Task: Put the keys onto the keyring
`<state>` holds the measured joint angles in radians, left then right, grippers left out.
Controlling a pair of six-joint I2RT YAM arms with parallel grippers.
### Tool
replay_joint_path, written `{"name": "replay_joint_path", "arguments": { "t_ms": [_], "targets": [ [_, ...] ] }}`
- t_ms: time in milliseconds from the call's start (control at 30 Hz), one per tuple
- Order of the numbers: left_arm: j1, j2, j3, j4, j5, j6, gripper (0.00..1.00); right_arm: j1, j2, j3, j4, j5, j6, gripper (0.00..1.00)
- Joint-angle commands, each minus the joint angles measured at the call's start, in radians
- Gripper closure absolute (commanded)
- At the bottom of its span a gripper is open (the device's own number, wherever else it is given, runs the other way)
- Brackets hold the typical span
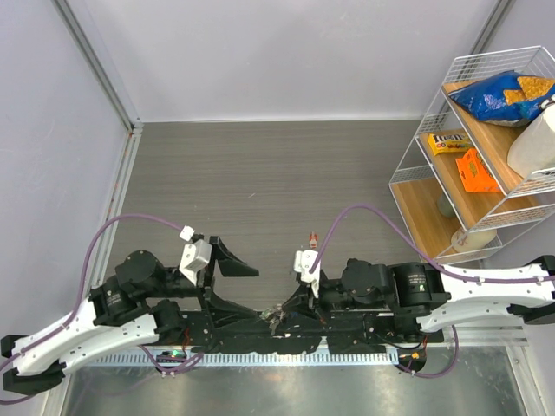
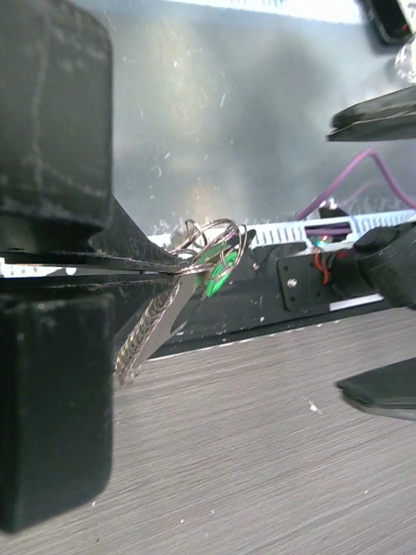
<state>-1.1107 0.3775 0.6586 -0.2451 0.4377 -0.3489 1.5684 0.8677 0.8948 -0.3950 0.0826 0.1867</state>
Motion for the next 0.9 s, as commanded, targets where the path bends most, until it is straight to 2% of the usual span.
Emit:
{"name": "replay_joint_path", "arguments": {
  "t_ms": [0, 333, 867],
  "targets": [
    [-0.001, 0.037, 0.047, 0.124, 0.11, -0.054, 0.0, -0.013, 0.014, 0.113, 0.007, -0.069, 0.037, 0.94],
    [-0.001, 0.1, 0.084, 0.136, 0.156, -0.104, 0.0, -0.016, 0.094, 0.233, -0.038, -0.069, 0.031, 0.94],
    [0.0, 0.155, 0.118, 0.063, 0.139, -0.11, 0.22, -0.016, 0.14, 0.339, -0.096, -0.03, -0.004, 0.94]
  ]
}}
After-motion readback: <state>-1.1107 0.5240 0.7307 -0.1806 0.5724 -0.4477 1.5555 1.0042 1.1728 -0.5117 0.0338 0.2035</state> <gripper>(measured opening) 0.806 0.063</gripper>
